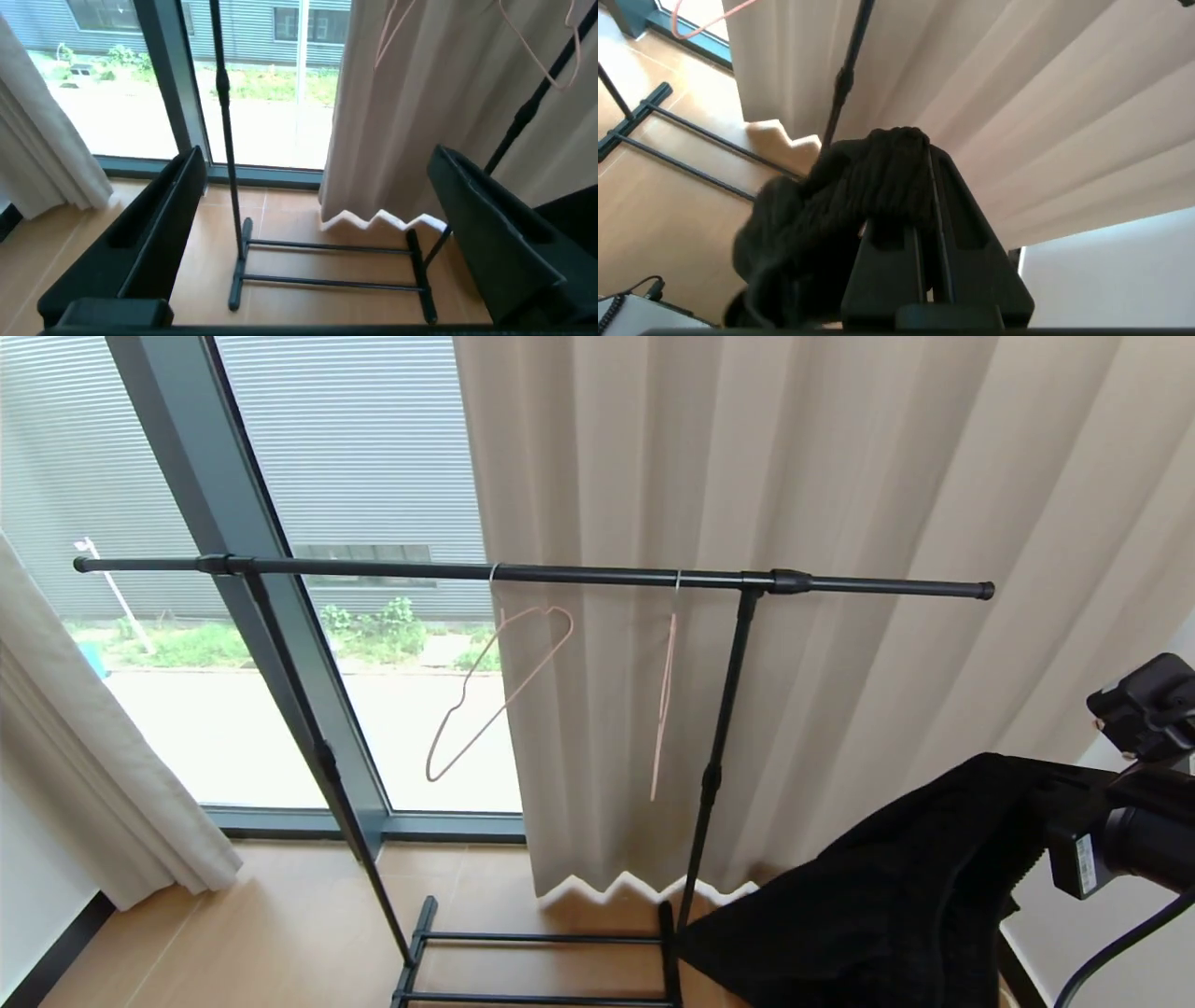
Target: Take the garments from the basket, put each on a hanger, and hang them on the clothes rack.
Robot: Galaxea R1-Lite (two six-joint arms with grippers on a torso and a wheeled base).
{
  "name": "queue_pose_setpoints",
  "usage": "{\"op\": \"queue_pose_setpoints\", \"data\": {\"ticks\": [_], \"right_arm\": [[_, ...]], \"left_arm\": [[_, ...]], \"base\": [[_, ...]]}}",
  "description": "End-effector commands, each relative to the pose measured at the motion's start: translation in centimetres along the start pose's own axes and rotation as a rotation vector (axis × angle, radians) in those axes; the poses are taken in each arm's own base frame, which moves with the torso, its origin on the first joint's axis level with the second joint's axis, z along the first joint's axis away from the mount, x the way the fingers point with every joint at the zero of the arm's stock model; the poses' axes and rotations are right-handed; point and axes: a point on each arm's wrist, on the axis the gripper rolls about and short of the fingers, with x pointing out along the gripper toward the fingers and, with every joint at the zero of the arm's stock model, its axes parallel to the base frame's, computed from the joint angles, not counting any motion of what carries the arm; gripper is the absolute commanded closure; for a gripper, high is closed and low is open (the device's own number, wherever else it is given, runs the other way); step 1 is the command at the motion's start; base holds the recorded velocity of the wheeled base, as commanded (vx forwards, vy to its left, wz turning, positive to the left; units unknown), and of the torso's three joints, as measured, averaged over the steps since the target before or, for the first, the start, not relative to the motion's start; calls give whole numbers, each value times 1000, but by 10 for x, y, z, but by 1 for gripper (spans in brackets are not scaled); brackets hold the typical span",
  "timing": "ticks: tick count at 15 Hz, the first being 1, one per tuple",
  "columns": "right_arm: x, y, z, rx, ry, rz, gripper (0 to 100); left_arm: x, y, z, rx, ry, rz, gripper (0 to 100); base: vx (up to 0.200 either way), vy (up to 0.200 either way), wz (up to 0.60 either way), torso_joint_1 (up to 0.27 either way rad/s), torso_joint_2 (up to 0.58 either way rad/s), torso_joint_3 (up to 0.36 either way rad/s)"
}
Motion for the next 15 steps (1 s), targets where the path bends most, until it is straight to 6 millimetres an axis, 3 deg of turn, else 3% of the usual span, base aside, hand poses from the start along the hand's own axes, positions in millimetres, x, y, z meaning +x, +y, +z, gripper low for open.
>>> {"op": "queue_pose_setpoints", "data": {"ticks": [1, 7, 9, 15], "right_arm": [[-1, 0, 1, 1, -7, -3, 100], [-1, -1, 0, 2, -5, -4, 100], [-1, -1, 0, 2, -3, -4, 100], [1, 0, 0, -1, 3, 1, 100]], "left_arm": [[0, 0, 0, 0, -1, -1, 0], [0, 0, 0, 0, -1, -1, 0], [0, 0, 0, 0, -1, -1, 0], [0, 0, 0, -1, -1, 1, 0]], "base": [[0, 200, 0, 7, -2, 2], [0, 200, 0, 1, -1, 4], [-200, 200, 0, 7, 10, 5], [-33, 0, 0, 2, 1, 0]]}}
